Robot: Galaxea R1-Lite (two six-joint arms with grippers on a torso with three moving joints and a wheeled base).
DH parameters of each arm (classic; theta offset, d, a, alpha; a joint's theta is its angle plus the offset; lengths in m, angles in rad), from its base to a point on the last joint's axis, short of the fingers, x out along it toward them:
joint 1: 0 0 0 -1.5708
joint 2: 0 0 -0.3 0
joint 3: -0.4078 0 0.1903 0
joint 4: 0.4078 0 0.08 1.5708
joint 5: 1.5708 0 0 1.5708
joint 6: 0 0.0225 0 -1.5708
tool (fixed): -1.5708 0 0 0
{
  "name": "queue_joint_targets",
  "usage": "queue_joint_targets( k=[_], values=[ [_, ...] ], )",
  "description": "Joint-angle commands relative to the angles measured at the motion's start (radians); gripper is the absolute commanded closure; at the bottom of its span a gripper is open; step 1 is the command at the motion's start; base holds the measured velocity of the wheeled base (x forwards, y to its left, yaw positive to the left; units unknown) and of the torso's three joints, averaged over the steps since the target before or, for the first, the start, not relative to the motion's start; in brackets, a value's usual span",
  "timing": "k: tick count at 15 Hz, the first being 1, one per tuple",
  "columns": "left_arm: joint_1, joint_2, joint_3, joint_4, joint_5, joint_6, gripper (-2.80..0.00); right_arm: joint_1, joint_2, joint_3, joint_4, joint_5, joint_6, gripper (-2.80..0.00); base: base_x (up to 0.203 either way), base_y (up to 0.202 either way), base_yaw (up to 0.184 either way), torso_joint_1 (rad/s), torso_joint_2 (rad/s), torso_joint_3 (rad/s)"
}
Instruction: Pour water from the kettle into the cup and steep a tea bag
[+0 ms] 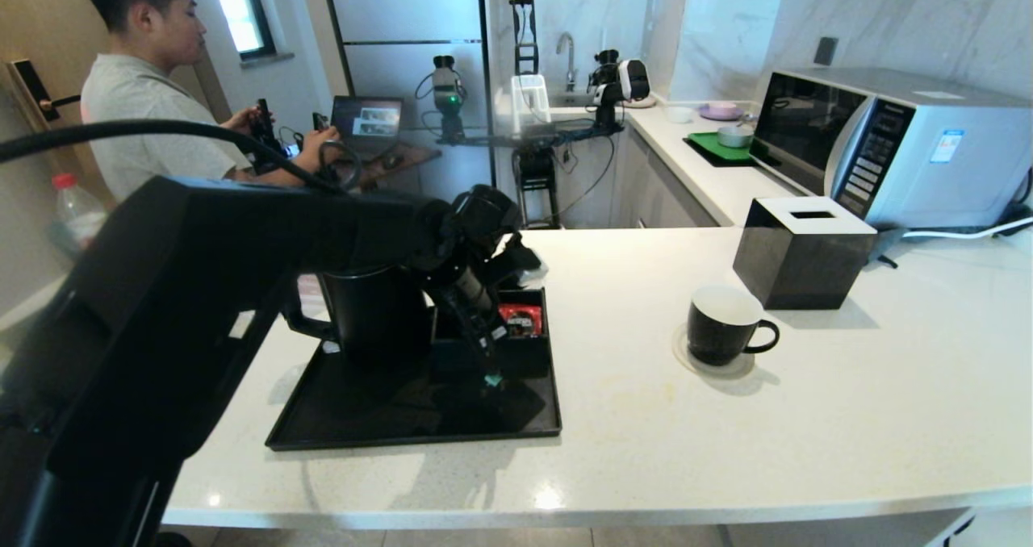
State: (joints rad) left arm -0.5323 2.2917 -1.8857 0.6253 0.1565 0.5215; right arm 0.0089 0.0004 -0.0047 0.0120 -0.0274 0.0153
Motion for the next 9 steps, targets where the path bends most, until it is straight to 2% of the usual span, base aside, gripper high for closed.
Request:
queue_joint_targets(
  k=[1, 9],
  values=[
    [0.000, 0.002, -0.001, 0.002, 0.002, 0.003, 0.00, 0.000, 0.000, 0.000, 0.000, 0.000, 0.000, 0.00, 0.000, 0.000, 0.000, 0.000, 0.00, 0.000],
    [-0.005, -0.011, 0.000, 0.004, 0.003, 0.003, 0.00, 0.000, 0.000, 0.000, 0.000, 0.000, 0.000, 0.00, 0.000, 0.000, 0.000, 0.000, 0.00, 0.000]
  ],
)
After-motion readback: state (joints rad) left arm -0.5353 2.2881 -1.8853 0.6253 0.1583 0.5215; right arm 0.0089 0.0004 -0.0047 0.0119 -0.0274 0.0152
